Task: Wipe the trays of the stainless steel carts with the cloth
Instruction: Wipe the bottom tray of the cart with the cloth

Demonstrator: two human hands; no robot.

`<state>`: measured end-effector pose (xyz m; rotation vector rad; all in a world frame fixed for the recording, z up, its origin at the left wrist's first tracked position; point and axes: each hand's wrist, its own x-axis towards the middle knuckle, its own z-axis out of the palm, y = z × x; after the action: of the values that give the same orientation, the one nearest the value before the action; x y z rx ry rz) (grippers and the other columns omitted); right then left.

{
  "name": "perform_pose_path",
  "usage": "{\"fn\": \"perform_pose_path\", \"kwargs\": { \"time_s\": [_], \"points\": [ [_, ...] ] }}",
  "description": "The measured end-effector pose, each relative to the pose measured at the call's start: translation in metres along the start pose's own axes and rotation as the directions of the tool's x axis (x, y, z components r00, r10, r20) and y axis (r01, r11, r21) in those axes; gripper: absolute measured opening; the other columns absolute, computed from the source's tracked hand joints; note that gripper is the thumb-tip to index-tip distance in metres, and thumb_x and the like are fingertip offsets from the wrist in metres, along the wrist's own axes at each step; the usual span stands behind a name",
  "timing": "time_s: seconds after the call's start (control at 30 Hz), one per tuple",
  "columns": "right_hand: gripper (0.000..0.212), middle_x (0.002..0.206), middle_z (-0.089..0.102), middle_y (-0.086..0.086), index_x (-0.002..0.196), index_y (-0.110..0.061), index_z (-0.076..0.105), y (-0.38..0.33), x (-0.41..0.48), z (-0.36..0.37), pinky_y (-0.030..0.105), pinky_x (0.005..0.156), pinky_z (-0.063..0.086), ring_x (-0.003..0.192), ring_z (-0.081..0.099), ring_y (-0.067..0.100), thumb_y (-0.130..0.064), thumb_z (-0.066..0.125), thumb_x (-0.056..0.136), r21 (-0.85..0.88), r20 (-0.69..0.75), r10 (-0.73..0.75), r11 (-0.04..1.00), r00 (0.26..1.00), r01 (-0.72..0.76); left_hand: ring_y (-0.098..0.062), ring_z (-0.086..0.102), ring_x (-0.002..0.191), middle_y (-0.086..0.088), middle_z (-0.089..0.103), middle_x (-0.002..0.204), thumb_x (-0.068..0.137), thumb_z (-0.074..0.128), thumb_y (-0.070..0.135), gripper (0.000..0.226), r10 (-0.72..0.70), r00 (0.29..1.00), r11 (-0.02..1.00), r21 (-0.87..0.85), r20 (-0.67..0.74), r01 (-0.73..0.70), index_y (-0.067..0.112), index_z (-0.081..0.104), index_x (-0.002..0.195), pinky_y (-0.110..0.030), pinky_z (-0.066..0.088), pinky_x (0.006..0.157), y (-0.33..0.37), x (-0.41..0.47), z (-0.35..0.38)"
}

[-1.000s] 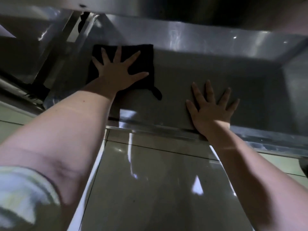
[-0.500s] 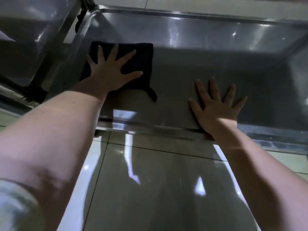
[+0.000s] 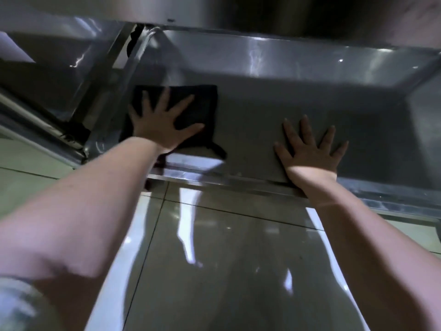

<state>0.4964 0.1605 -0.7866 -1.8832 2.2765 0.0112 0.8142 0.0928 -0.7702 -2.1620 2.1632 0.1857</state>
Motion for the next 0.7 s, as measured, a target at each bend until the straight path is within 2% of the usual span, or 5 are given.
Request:
{"fn": "perform_pose_path", "kwargs": {
  "time_s": [0.17,0.33,0.47,0.57,0.7],
  "points": [
    [0.061,0.163,-0.007,-0.016,0.147,-0.058,0.000,-0.006,-0.003,-0.001,0.069,0.110,-0.010,0.146,-0.013,0.044,-0.070,0.021,0.092,-0.024,0.002,0.010,1.000,1.000,-0.010,-0.045,-0.004,0.147,0.006,-0.007,0.165,0.053,0.003,0.100,0.091,-0.085,0.995,0.995,0.053,0.044,0.083,0.070,-0.008,0.138,-0.065,-0.006,0.114,-0.045,-0.049,0.000],
    [0.060,0.163,-0.007,-0.014,0.149,-0.055,0.001,-0.009,-0.005,-0.006,0.070,0.109,-0.010,0.146,-0.013,0.045,-0.066,0.022,0.094,-0.046,0.037,0.024,0.999,0.999,-0.023,-0.050,-0.016,0.143,0.005,-0.017,0.163,0.051,0.008,0.104,0.092,0.019,0.988,0.999,0.029,0.152,-0.023,0.072,-0.015,0.134,-0.071,-0.010,0.108,0.049,-0.081,0.001],
    [0.060,0.163,0.000,-0.016,0.150,-0.052,0.013,0.006,-0.009,-0.020,0.062,0.112,-0.012,0.148,-0.010,0.038,-0.054,0.038,0.095,0.095,0.076,-0.055,0.994,0.996,0.048,-0.047,-0.018,0.144,0.007,-0.018,0.162,0.053,0.015,0.103,0.093,0.075,0.980,0.997,-0.011,0.185,-0.075,0.071,-0.011,0.136,-0.070,-0.010,0.108,0.104,-0.088,0.001],
    [0.056,0.163,0.008,-0.012,0.151,-0.046,0.018,0.053,-0.028,-0.024,0.056,0.118,-0.002,0.150,0.004,0.029,-0.049,0.036,0.098,0.057,0.051,-0.157,0.986,0.986,0.154,-0.040,-0.016,0.147,0.015,-0.018,0.161,0.050,0.014,0.104,0.093,0.045,0.984,0.999,-0.007,0.173,-0.045,0.074,-0.011,0.134,-0.065,-0.008,0.113,0.070,-0.082,-0.001],
    [0.054,0.162,-0.002,-0.021,0.148,-0.057,0.004,0.099,-0.054,-0.020,0.058,0.117,-0.006,0.150,-0.004,0.027,-0.059,0.022,0.097,-0.005,0.108,-0.061,0.998,0.992,0.062,-0.037,-0.010,0.149,0.015,-0.018,0.161,0.035,0.006,0.106,0.112,-0.192,0.957,0.981,0.043,0.216,0.187,0.069,-0.009,0.139,-0.063,-0.002,0.116,-0.024,-0.074,-0.020]
  ]
}}
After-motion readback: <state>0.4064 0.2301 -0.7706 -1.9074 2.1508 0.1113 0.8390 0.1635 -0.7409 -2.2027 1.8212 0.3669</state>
